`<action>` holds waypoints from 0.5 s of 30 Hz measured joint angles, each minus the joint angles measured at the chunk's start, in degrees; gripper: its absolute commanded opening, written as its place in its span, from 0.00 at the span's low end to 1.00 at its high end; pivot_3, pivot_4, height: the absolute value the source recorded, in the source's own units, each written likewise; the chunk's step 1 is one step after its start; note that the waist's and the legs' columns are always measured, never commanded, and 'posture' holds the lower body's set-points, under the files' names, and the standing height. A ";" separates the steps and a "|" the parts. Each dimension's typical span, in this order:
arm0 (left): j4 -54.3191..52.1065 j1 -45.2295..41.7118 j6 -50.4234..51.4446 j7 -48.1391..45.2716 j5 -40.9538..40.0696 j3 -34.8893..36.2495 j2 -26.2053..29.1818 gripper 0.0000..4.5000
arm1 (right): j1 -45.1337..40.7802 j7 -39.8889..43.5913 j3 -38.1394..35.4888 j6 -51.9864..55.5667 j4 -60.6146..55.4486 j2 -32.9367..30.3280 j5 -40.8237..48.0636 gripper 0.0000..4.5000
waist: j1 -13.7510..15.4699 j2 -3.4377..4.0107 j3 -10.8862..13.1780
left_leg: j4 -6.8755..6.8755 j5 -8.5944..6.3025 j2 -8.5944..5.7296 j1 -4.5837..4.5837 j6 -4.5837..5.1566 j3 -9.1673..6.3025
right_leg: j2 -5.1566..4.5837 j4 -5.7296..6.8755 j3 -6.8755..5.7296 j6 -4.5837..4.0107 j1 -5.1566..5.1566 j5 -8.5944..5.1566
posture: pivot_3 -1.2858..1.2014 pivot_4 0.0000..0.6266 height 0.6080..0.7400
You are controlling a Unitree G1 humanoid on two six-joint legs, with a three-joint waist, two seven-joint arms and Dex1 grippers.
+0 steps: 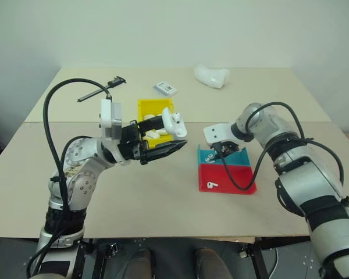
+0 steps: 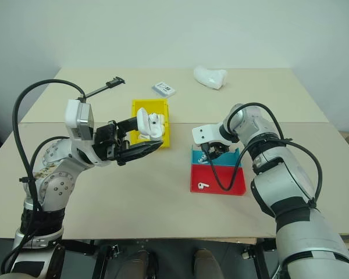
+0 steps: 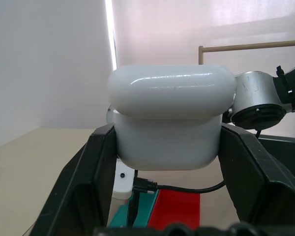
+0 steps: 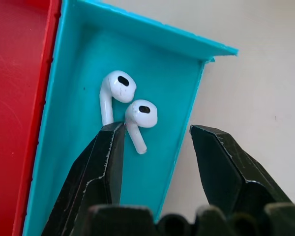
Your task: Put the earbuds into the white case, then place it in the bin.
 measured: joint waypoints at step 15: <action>-0.04 0.67 0.01 0.10 -0.03 0.00 0.62 0.62 | 0.39 0.17 -0.57 -1.88 -0.02 0.72 -0.39 0.57 | -0.01 0.00 0.00 | 0.00 0.00 0.00 0.00 -0.01 0.01 | 0.00 0.00 0.00 0.00 0.00 0.00 | 0.52 0.24 1.00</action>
